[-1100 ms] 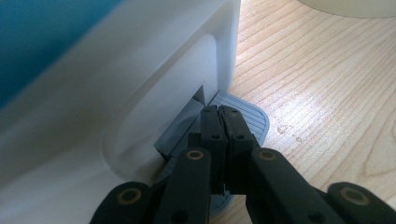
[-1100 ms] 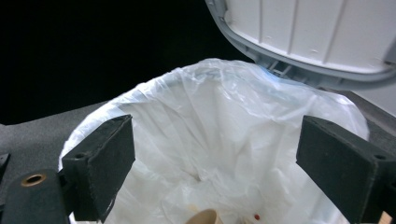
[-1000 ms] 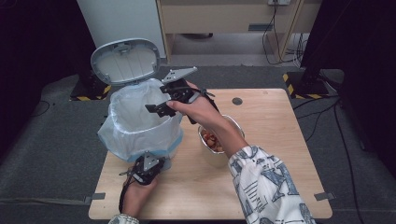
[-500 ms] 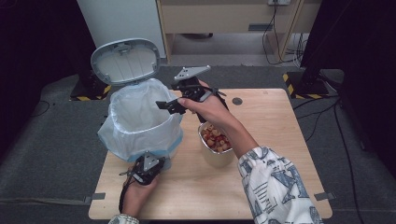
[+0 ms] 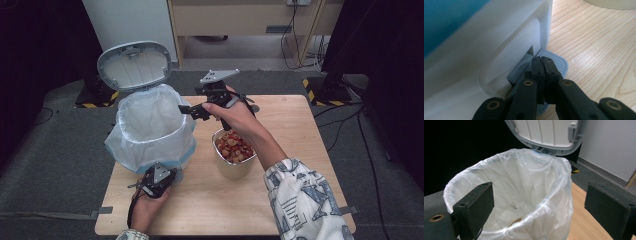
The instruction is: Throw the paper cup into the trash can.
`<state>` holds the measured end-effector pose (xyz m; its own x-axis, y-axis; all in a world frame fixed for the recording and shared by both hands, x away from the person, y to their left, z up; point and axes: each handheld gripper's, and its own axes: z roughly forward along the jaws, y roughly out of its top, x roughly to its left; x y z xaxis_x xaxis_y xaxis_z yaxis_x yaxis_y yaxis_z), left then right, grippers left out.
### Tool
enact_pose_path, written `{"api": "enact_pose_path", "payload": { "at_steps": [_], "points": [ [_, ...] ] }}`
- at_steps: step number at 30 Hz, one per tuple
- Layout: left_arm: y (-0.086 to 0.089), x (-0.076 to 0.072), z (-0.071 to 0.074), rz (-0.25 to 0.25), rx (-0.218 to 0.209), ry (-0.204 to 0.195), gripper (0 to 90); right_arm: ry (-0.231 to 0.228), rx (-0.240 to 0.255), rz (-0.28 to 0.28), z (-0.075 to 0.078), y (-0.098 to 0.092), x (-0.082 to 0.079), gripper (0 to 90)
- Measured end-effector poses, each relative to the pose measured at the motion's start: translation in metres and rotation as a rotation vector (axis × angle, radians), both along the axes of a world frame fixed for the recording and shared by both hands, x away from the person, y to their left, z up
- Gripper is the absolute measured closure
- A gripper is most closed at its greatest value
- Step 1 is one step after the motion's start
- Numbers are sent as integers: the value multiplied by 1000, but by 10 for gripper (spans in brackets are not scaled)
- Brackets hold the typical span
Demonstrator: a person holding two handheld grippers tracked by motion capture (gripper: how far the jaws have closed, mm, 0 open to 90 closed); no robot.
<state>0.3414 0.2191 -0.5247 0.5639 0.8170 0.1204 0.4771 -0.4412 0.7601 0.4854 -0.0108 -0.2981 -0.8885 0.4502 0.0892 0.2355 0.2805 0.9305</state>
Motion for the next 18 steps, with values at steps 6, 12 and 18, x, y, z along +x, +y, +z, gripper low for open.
{"api": "enact_pose_path", "payload": {
  "at_steps": [6, 12, 18],
  "points": [
    [0, 0, 0, 0, -1, 1, 878, 0, 3, -20, -1, -13, 1, 92],
    [0, 0, 0, 1, -1, 1, 878, 2, 8, -44, -2, -26, 3, 92],
    [0, 0, 0, 0, -2, 1, 879, -3, 11, -66, -2, -37, 4, 89]
  ]
}}
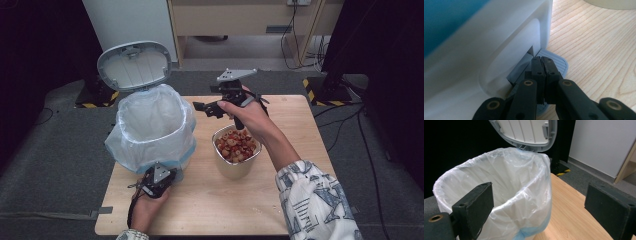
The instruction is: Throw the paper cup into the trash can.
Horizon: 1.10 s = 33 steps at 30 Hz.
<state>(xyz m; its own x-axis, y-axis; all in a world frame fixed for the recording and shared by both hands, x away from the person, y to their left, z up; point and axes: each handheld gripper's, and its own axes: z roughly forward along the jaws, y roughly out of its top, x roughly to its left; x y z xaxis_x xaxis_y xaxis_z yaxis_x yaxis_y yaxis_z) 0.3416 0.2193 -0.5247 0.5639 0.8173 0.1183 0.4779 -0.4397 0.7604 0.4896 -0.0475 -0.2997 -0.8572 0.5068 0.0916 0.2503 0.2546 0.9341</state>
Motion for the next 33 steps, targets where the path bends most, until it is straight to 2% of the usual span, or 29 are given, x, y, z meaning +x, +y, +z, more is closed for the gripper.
{"api": "enact_pose_path", "payload": {
  "at_steps": [19, 33],
  "points": [
    [0, 0, 0, 0, -2, 0, 878, 4, -2, -60, -4, -30, 3, 84],
    [0, 0, 0, 2, -1, -2, 877, 4, -25, -98, -12, -49, 4, 82]
  ]
}}
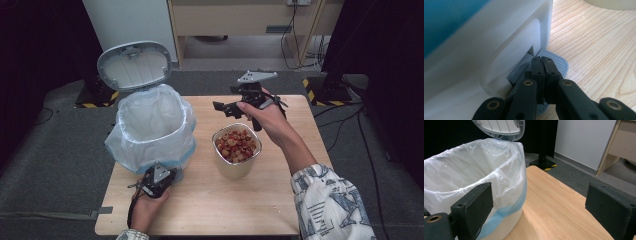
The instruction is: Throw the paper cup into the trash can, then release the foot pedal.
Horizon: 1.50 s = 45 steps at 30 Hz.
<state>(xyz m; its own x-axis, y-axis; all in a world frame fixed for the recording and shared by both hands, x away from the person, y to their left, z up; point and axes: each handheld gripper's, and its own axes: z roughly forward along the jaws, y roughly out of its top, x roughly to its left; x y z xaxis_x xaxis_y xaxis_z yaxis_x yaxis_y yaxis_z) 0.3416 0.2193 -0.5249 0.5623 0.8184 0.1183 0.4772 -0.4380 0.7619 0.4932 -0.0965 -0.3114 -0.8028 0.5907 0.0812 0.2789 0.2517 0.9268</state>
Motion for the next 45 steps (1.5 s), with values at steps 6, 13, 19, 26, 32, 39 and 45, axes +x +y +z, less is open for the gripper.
{"api": "enact_pose_path", "payload": {
  "at_steps": [6, 13, 19, 26, 32, 39, 45],
  "points": [
    [0, 0, 0, 0, -1, 0, 877, 2, 4, -21, -2, -12, 0, 82],
    [1, -3, 3, 39, 4, -9, 709, 2, -6, -48, -6, -33, -3, 82],
    [-4, -23, 13, 6, -32, -24, 522, 8, -4, -88, -10, -57, -5, 82],
    [1, -30, 16, 2, -72, 16, 369, 11, -11, -122, -17, -76, -9, 81],
    [8, -34, 20, 10, -95, -3, 287, 11, -4, -172, -26, -93, -12, 78],
    [20, -38, 23, 38, -107, -9, 224, 20, -7, -261, -39, -116, -17, 72],
    [27, -39, 24, 68, -114, -13, 180, 33, 11, -341, -53, -134, -23, 71]
  ]
}}
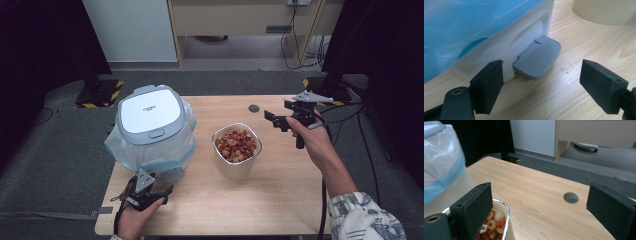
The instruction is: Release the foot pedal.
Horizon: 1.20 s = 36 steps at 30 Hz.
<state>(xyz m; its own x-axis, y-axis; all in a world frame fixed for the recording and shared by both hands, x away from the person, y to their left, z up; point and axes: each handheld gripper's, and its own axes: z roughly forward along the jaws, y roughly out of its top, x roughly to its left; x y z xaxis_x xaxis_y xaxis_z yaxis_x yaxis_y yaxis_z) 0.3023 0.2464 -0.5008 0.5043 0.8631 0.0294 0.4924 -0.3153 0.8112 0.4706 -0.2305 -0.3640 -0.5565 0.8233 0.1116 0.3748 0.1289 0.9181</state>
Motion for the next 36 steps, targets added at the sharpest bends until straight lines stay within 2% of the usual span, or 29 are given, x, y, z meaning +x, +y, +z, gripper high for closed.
{"api": "enact_pose_path", "payload": {
  "at_steps": [8, 13, 18, 21, 30, 36],
  "points": [
    [8, 1, -2, 43, 0, 9, 116, 22, -22, -70, -24, -21, -11, 70],
    [12, 2, -4, 47, -15, 17, 99, 45, -27, -93, -43, -32, -19, 69],
    [15, 3, -5, 54, -11, 15, 83, 64, -23, -115, -61, -43, -29, 69],
    [17, 3, -5, 55, -8, 13, 69, 72, -38, -124, -71, -48, -35, 67],
    [22, 3, -6, 68, -1, 20, 58, 113, -48, -138, -98, -55, -48, 66],
    [25, 3, -6, 76, 0, 25, 58, 145, -75, -140, -115, -53, -54, 66]
  ]
}}
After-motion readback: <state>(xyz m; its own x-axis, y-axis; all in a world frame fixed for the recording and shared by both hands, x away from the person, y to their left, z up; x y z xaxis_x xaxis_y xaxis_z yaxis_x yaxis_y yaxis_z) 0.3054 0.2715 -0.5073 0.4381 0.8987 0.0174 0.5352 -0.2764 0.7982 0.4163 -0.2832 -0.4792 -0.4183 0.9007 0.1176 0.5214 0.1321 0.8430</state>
